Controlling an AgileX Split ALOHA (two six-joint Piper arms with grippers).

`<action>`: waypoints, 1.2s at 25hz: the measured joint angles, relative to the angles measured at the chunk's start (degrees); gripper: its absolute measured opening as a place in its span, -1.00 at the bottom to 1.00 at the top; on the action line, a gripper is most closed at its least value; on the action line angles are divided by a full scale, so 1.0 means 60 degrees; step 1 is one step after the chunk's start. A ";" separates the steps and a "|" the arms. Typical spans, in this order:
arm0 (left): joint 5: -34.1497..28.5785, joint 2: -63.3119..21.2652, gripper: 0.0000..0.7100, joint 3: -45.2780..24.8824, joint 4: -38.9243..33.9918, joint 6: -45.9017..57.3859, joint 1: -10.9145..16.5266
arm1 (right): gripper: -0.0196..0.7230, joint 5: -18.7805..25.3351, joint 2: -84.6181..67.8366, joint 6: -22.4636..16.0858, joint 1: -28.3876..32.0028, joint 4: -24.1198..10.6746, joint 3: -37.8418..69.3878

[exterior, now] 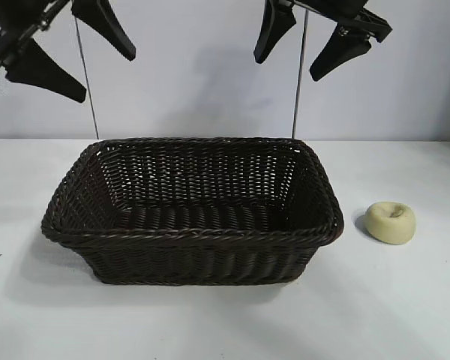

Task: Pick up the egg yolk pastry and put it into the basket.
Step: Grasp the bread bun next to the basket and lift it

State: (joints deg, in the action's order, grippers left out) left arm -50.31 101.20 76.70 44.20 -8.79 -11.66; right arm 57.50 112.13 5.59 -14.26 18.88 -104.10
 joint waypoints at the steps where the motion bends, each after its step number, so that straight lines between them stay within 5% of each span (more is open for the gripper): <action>1: 0.0044 0.0000 0.50 0.0000 0.0020 0.0000 0.0000 | 0.67 0.0000 0.0000 0.0000 0.0000 0.0000 0.0000; 13: 0.0388 0.0000 0.50 0.0000 0.0043 0.0000 0.0000 | 0.67 0.0532 0.0000 0.0000 0.0000 -0.0138 0.0000; 18: 0.0420 0.0000 0.50 0.0000 0.0053 0.0000 0.0000 | 0.67 0.1102 0.0000 -0.0014 0.0063 -0.1145 0.0000; 30: 0.0437 0.0000 0.50 0.0000 0.0069 0.0000 0.0000 | 0.67 0.2091 -0.0008 -0.0207 0.2299 -0.1747 0.0187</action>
State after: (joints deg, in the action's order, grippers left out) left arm -47.69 101.20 76.70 44.61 -8.79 -11.66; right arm 70.04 112.08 4.35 -0.46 8.39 -102.98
